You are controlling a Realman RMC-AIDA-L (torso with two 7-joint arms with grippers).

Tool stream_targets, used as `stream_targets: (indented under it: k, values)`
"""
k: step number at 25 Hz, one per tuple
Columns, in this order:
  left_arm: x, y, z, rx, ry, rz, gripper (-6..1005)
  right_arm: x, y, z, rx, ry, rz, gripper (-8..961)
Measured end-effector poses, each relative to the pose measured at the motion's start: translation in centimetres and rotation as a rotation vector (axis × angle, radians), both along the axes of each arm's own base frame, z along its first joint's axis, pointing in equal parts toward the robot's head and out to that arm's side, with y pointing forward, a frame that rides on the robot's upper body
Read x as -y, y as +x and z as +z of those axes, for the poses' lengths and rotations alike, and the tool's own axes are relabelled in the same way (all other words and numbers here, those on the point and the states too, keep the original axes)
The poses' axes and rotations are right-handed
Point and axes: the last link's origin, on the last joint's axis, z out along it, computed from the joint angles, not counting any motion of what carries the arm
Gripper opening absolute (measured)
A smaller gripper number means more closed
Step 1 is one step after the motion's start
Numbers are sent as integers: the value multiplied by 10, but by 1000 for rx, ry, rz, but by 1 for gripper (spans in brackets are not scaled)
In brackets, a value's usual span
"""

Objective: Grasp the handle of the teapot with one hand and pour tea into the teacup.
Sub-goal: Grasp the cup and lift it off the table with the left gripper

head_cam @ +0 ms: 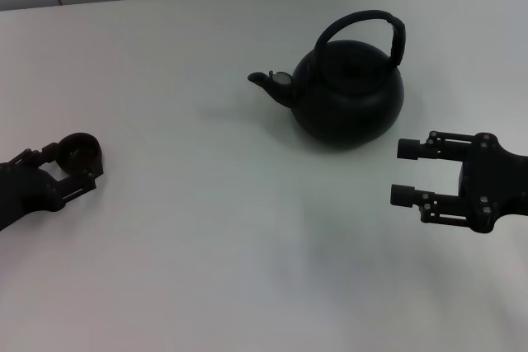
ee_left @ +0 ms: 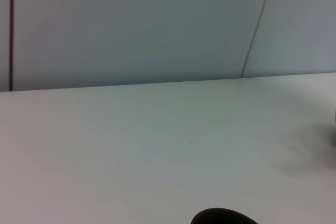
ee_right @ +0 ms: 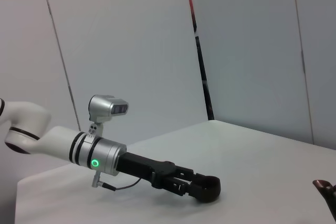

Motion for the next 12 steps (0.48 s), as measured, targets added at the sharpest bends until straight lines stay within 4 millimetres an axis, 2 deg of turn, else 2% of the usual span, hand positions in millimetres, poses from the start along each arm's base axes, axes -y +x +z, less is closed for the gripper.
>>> stream_targets:
  k: [12]
  values:
    - [-1, 3, -3, 4, -15, -9, 791, 0, 1, 2, 6, 5, 0, 660]
